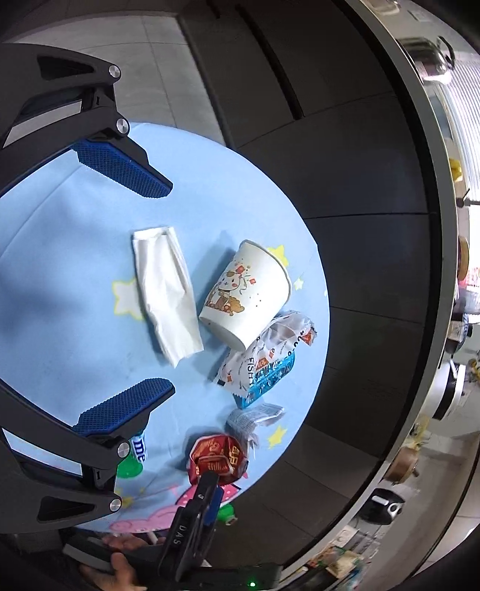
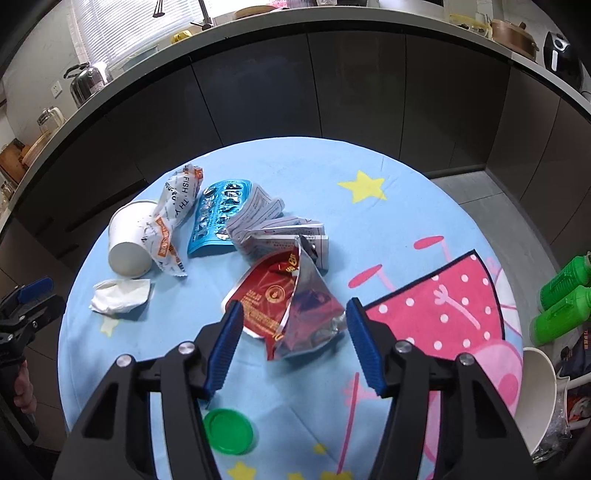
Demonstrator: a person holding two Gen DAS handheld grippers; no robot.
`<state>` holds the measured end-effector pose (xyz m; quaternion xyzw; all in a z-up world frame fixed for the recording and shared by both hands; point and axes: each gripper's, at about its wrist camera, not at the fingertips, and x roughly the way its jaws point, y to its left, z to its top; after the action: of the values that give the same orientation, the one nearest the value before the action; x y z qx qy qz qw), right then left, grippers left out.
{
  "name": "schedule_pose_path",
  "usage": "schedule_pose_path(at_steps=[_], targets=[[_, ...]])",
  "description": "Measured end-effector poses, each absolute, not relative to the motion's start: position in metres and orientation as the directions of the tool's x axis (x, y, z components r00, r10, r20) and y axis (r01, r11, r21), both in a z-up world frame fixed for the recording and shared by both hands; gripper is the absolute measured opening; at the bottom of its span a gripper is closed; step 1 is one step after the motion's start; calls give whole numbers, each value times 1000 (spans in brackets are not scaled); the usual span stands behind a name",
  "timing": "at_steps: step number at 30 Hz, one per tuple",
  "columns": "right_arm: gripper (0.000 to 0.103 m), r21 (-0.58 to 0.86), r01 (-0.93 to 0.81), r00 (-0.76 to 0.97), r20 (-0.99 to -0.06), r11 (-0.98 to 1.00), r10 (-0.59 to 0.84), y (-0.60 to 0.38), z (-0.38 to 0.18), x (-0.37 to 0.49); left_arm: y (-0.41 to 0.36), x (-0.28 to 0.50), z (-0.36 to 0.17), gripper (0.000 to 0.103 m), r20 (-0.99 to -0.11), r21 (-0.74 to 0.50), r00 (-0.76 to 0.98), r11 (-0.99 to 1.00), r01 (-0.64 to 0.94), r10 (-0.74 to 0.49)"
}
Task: Collect trash
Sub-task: 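Return both tools to the table and close the right tool on the red bag, then grasp the white tissue with the left tool while the right tool holds the red bag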
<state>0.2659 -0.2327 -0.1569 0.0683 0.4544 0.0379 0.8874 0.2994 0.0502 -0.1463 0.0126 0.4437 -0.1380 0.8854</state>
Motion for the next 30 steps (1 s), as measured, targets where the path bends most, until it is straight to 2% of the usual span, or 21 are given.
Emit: schedule_pose_path(at_steps=[2, 3, 4, 5, 14, 18, 22, 24, 26, 27, 30], targets=[[47, 150, -1, 578, -807, 989, 123, -232, -162, 270, 50, 308, -151, 94, -793, -108, 556, 955, 277, -251], [35, 148, -4, 574, -809, 989, 123, -231, -163, 271, 51, 311, -153, 94, -794, -115, 549, 951, 287, -262], [11, 145, -12, 568, -813, 989, 126, -231, -165, 271, 51, 315, -155, 94, -795, -126, 539, 945, 302, -278], [2, 136, -19, 570, -813, 990, 123, -230, -166, 270, 51, 321, -158, 94, -799, -140, 524, 938, 318, -296], [3, 185, -36, 609, -775, 982, 168, -234, -148, 225, 44, 345, -182, 93, -834, -203, 423, 911, 360, -353], [3, 255, -36, 607, -762, 966, 224, -238, -146, 203, 34, 340, -193, 70, -850, -218, 374, 893, 393, -372], [3, 260, -43, 601, -765, 965, 233, -234, -147, 183, 28, 331, -202, 57, -865, -154, 380, 894, 421, -328], [3, 269, -39, 597, -766, 962, 238, -233, -149, 176, 28, 329, -202, 41, -868, -134, 389, 900, 414, -308], [3, 281, -35, 597, -764, 959, 245, -234, -149, 170, 31, 328, -202, 30, -870, -133, 391, 906, 402, -301], [3, 282, -32, 597, -764, 959, 245, -234, -149, 167, 33, 328, -202, 17, -871, -130, 394, 911, 392, -294], [4, 285, -33, 606, -757, 958, 246, -235, -144, 159, 42, 327, -200, 7, -868, -151, 402, 925, 349, -293]])
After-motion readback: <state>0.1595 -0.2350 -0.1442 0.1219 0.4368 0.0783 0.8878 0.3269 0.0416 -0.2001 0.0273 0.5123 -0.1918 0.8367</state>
